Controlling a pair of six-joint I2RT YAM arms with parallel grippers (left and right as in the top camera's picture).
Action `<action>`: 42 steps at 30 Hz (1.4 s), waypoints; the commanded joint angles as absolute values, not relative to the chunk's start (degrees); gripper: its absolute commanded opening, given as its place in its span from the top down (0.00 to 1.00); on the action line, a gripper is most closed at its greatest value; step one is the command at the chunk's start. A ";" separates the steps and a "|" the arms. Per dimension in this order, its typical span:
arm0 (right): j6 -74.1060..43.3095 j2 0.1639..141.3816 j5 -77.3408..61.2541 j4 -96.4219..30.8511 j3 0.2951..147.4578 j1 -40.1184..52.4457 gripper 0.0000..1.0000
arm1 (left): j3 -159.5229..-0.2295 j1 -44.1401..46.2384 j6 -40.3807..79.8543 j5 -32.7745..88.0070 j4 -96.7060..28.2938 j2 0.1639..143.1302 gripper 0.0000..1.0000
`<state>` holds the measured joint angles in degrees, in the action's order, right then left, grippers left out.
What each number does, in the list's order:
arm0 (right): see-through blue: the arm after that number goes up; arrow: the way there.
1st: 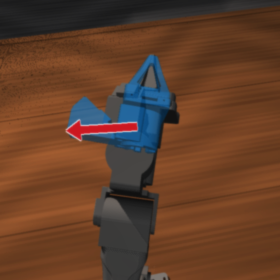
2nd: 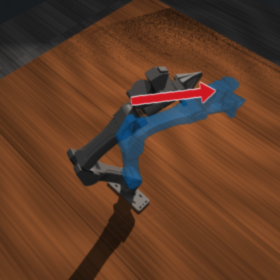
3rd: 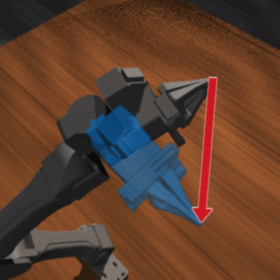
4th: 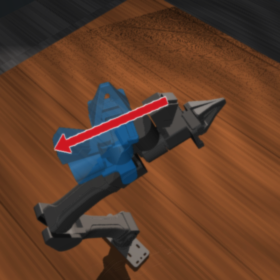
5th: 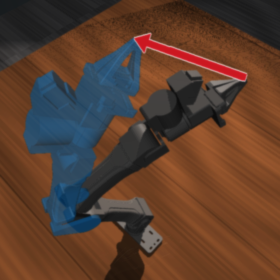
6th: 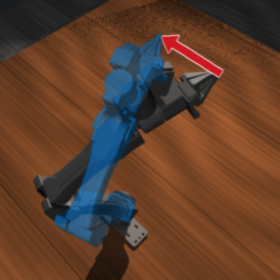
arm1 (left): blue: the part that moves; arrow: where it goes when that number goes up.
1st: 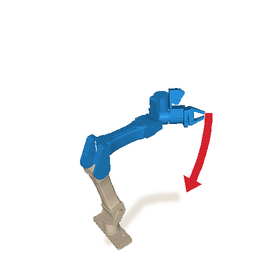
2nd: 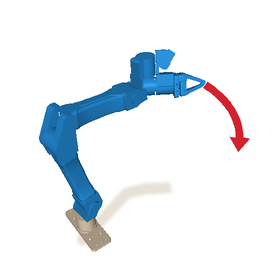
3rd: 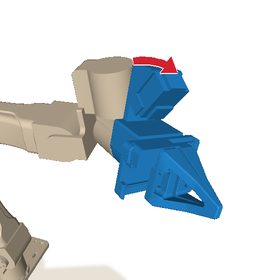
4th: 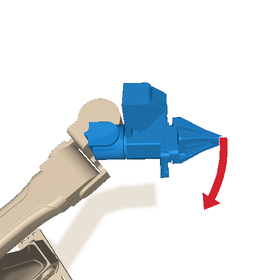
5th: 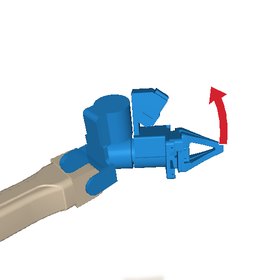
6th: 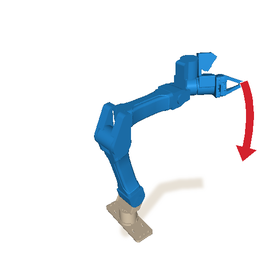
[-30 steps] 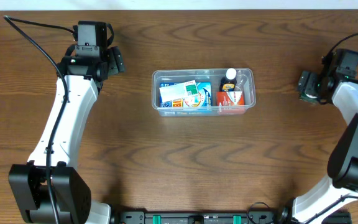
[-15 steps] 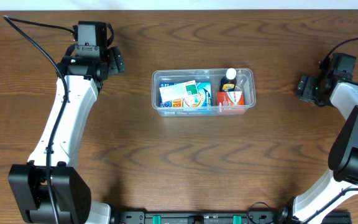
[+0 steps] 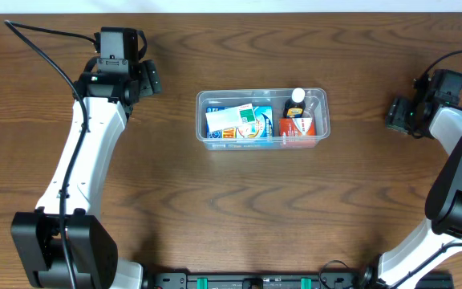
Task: Pack container
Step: 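Carry the green tin into the container beside the bottle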
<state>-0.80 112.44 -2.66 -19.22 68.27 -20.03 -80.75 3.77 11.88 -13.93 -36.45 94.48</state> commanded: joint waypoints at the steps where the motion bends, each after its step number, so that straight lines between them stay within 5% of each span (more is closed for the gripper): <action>1: -0.58 112.66 -3.51 -19.11 68.12 -20.67 0.28 | -80.95 3.55 12.36 -14.63 -36.67 93.21 0.02; 30: -4.86 106.02 -3.66 -29.21 73.49 -19.35 0.46 | -80.95 3.55 12.36 -14.63 -36.64 93.21 0.02; 42: -10.46 86.04 -10.11 -40.56 75.37 -2.96 0.47 | -80.95 3.55 12.36 -14.63 -36.64 93.21 0.02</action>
<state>-8.14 88.90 -7.73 -39.77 74.59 -8.03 -80.75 3.77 11.86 -13.93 -36.45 94.48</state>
